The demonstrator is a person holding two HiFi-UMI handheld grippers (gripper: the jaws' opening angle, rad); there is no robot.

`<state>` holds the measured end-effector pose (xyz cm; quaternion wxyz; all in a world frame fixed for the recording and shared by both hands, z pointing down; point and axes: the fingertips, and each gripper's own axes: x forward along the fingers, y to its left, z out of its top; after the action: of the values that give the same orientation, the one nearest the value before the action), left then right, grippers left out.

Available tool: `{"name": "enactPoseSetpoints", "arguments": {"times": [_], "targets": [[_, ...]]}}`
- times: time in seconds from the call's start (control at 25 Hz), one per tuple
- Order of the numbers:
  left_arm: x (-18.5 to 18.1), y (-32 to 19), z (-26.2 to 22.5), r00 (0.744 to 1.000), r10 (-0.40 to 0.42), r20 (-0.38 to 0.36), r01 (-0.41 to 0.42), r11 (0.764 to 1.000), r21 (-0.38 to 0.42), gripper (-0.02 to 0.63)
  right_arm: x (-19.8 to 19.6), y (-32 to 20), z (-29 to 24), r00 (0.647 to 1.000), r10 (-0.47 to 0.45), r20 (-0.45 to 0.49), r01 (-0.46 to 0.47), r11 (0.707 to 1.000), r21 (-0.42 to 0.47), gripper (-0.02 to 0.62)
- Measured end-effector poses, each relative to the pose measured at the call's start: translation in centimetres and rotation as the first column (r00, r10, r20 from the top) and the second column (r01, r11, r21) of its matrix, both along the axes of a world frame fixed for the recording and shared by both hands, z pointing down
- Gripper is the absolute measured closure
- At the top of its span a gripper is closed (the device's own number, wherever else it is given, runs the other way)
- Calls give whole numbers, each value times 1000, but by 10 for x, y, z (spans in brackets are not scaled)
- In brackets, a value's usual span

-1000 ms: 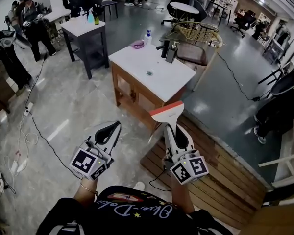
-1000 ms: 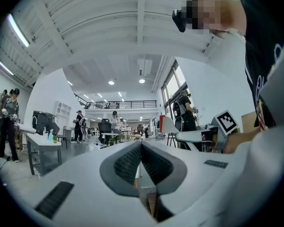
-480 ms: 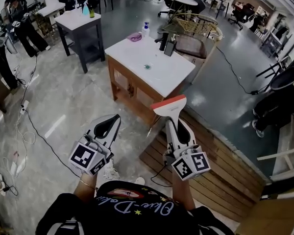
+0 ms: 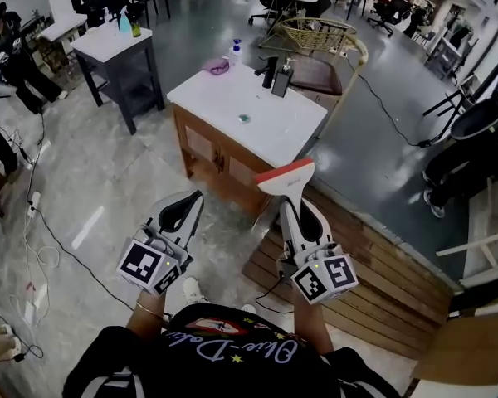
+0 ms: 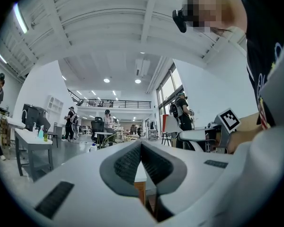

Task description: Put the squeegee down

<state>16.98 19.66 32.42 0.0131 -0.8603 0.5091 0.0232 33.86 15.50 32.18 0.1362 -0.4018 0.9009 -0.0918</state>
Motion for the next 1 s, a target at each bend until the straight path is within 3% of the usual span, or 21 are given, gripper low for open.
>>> {"name": "enactPoseSetpoints", "arguments": {"times": [1.0], "targets": [[-115,-45,4,1000,12,-15,-12,1000,-9,612,-118,-44,-2,999,-2,-44,2,1000,-7,479]]}}
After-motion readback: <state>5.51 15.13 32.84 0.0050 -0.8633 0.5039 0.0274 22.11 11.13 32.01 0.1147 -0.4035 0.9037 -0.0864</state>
